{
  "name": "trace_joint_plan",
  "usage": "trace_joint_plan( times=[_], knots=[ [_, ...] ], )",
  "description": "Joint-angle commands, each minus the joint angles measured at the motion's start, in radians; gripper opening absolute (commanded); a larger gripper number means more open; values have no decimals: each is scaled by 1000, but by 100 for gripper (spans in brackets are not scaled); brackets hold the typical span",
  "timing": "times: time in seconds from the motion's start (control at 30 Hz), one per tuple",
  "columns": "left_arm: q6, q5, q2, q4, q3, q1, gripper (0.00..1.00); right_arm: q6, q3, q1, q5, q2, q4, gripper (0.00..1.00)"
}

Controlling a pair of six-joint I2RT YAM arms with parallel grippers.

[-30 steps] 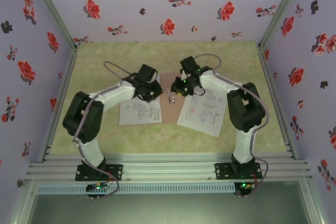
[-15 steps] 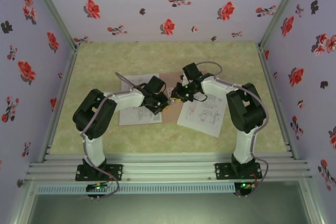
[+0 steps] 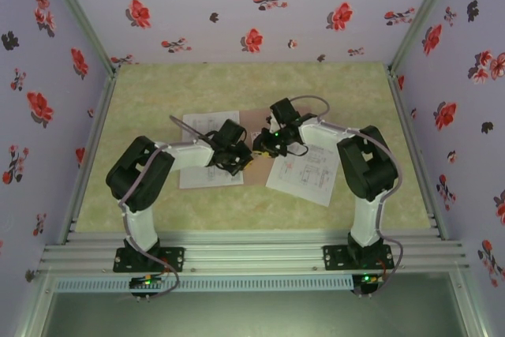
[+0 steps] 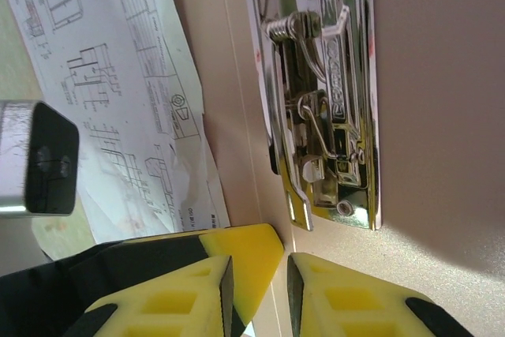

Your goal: Put the files into the folder

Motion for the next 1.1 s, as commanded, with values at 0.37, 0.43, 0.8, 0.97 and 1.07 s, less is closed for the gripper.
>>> trace_joint_plan(
  times=[0.37,0.43,0.8,0.97,1.07],
  knots=[
    [5,-19,10,-83,-46,-8,0,-19,18,9,4,77,8,28],
    [4,-19,9,-85,-48,-8,0,-19,31,11,4,84,7,27],
    [11,-19,7,-93,-48,-9,0,1,62,12,3,96,26,18],
    [12,-20,8,-97,-45,-9,0,-2,74,14,10,105,9,7],
    [15,-24,6,-106,-43,-8,0,-6,66,15,25,95,-9,0]
  ],
)
